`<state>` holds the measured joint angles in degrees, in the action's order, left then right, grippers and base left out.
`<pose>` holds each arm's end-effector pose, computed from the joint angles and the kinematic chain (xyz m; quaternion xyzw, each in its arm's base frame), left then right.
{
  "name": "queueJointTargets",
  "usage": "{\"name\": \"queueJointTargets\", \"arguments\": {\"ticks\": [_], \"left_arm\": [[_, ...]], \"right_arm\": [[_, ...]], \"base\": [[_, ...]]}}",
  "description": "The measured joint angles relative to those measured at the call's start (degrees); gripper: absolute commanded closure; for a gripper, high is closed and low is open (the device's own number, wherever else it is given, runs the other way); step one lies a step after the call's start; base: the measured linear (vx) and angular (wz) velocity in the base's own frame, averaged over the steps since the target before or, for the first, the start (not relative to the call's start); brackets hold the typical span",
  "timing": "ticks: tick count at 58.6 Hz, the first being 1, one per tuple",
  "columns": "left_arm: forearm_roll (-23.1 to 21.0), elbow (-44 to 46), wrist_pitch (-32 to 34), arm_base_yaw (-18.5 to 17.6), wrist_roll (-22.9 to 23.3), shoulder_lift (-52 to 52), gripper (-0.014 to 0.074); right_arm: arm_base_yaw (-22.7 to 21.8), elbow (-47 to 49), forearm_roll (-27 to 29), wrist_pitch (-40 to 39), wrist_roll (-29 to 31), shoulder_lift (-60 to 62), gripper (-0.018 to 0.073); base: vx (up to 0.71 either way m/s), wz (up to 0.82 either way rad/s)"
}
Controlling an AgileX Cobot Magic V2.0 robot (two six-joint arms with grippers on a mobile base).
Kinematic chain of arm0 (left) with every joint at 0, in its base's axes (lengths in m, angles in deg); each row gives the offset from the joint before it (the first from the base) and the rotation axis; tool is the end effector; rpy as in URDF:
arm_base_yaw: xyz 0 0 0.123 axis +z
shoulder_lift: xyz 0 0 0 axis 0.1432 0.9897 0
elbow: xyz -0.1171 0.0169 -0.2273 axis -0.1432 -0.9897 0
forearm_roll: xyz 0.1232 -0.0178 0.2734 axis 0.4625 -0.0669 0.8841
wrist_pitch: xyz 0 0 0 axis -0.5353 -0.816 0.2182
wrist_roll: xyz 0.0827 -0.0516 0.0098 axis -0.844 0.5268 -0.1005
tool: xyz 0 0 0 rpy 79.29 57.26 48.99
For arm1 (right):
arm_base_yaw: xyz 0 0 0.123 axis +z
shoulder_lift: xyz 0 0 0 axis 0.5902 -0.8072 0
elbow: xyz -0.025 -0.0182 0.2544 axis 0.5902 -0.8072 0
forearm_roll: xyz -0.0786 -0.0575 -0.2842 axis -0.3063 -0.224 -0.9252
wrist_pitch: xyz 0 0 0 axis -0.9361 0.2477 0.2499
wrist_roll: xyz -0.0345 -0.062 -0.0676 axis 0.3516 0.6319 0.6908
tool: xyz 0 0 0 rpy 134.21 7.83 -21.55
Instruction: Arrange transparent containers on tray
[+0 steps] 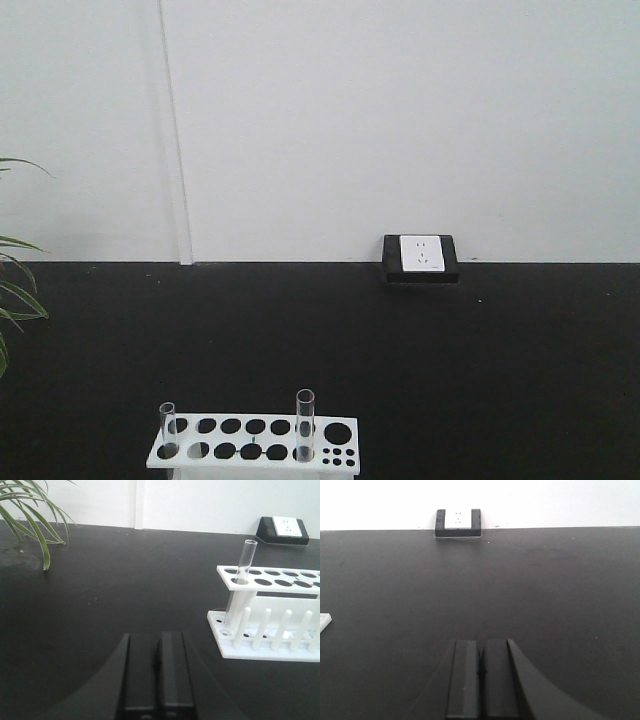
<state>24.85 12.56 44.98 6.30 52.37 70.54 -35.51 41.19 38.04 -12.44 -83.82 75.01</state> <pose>0.1405 -0.0060 0.1814 -0.0519 0.7636 -0.0735 0.6394 0.1404 0.0003 0.1782 0.0010 0.7715 -0.0011 0.6363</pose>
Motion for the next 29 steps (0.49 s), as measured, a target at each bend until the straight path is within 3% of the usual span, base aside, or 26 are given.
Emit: {"name": "queueJointTargets", "arguments": {"ticks": [29], "left_arm": [[0.05,0.00,0.00,0.00,-0.06,0.00,0.0594]], "right_arm": [[0.00,0.00,0.00,0.00,0.00,0.00,0.0571]], "base": [[0.00,0.00]]}}
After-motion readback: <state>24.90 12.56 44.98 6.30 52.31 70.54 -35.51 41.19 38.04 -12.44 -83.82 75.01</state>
